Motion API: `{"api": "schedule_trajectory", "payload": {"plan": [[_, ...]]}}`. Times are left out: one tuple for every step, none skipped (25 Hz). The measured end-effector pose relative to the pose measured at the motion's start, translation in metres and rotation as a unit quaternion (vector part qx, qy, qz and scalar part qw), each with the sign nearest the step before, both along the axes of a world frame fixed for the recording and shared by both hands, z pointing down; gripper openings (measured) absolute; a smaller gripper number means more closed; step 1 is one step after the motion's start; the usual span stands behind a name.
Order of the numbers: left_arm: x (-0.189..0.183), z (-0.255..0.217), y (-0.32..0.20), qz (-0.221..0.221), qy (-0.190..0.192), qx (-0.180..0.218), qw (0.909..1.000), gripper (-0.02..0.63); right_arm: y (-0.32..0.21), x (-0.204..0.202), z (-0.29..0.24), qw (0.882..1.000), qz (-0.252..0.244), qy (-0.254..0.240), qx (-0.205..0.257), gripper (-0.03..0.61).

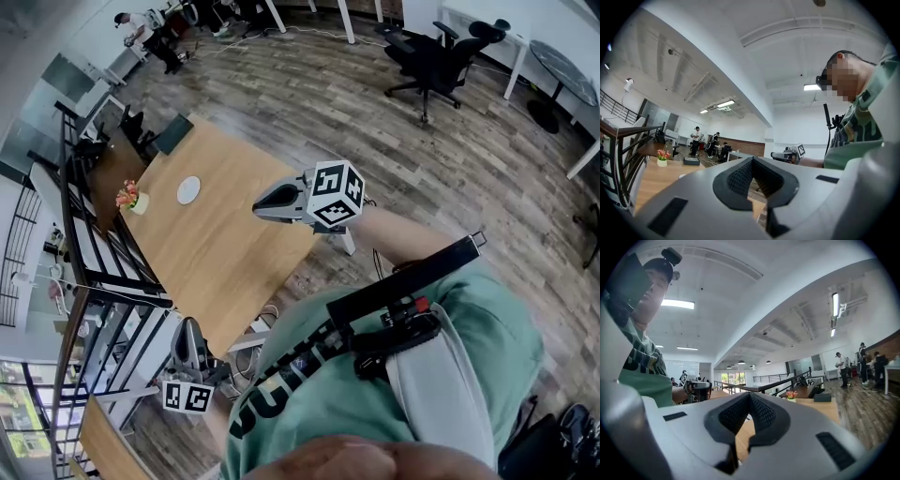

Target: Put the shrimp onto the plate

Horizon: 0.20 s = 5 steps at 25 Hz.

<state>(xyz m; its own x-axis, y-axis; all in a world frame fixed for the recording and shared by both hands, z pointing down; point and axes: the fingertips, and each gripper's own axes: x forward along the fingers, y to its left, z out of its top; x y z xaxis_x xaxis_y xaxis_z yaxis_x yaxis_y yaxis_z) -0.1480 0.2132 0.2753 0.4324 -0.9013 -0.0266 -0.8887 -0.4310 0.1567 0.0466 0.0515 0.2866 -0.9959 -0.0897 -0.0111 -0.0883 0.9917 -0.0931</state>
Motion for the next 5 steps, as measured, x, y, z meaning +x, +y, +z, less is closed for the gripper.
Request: {"api": "schedule_trajectory", "payload": {"plan": [[-0.0022,-0.0009,-0.0007,0.0,0.001,0.001,1.0,0.005,-0.0007,-0.0017,-0.0012,1.0,0.001,0.0,0.001,0.008],[-0.0044,-0.0021,-0.0014,0.0,0.002,0.003,1.0,0.005,-0.0013,-0.0036,-0.0023,1.0,0.001,0.001,0.002,0.008],[-0.0065,-0.0035,-0.0021,0.001,0.002,0.004,1.0,0.005,-0.0017,-0.0055,-0.0035,1.0,0.001,0.001,0.003,0.008],[-0.0085,-0.005,-0.0029,0.001,0.003,0.006,1.0,0.005,-0.0019,-0.0075,-0.0046,1.0,0.001,0.001,0.004,0.008],[-0.0105,-0.0065,-0.0037,0.002,0.003,0.008,1.0,0.005,-0.0021,-0.0095,-0.0058,1.0,0.001,0.001,0.005,0.008]]}}
